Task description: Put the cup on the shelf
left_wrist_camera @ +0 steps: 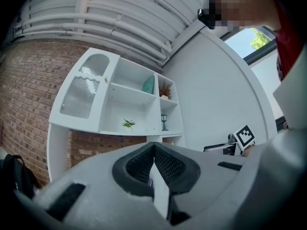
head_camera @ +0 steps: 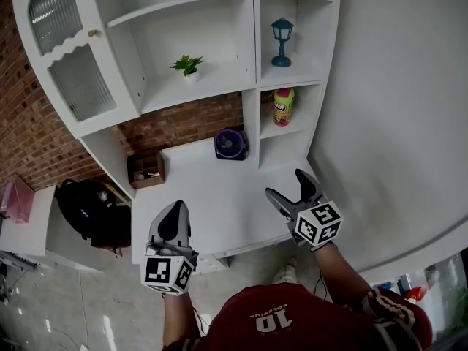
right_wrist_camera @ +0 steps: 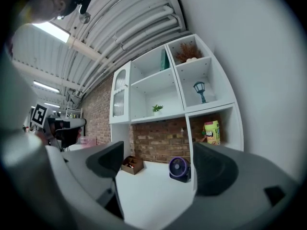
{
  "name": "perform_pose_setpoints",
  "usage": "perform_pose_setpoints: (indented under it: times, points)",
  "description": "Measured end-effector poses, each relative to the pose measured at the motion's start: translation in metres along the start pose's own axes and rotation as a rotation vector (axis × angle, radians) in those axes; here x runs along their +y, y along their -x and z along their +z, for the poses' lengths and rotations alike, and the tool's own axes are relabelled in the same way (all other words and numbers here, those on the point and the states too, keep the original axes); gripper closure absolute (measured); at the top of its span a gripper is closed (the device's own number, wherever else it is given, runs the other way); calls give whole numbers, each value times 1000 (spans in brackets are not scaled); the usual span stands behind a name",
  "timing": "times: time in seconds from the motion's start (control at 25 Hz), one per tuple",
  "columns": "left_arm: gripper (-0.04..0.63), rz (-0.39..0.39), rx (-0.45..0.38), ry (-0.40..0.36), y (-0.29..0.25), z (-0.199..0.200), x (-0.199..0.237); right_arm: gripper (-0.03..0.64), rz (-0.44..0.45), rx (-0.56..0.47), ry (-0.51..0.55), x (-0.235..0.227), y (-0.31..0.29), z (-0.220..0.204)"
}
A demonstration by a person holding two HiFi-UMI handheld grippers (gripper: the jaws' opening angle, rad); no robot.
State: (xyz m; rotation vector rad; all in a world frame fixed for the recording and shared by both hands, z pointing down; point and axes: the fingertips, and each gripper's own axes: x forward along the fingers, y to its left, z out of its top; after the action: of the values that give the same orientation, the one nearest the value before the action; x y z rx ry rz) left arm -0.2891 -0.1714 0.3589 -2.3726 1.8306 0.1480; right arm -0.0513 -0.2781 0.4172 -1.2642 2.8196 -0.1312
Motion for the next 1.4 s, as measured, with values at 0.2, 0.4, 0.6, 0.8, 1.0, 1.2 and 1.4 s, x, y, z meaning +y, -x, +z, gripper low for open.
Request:
perform_pose_setpoints:
  times: [0.2,0.4,0.6,0.8,1.0,1.2,1.4]
  points:
    - [596,-15,-24,6,0,5,-3,178,-17,-21,22,9,9,18]
    - [595,-29,-40,-4,-3,13,-9,181,-25,-40,36,14,16,36]
    - [595,-41,-49,-11,-8,15,-15,193,-13,-55,44,20,22,49]
    - [595,-38,-54,5,-7,14,-14,211,10,-57,66,30,22,56]
    - [595,-28,-61,3,-5,17,-13,232,32,-60,70,35,20,60]
    - [595,-15,-60,4,-3,18,-10,258,27,-72,76,34,22,65]
    - [595,-13,-58,9,-2,16,-9,296,19,-73,78,31,23,65]
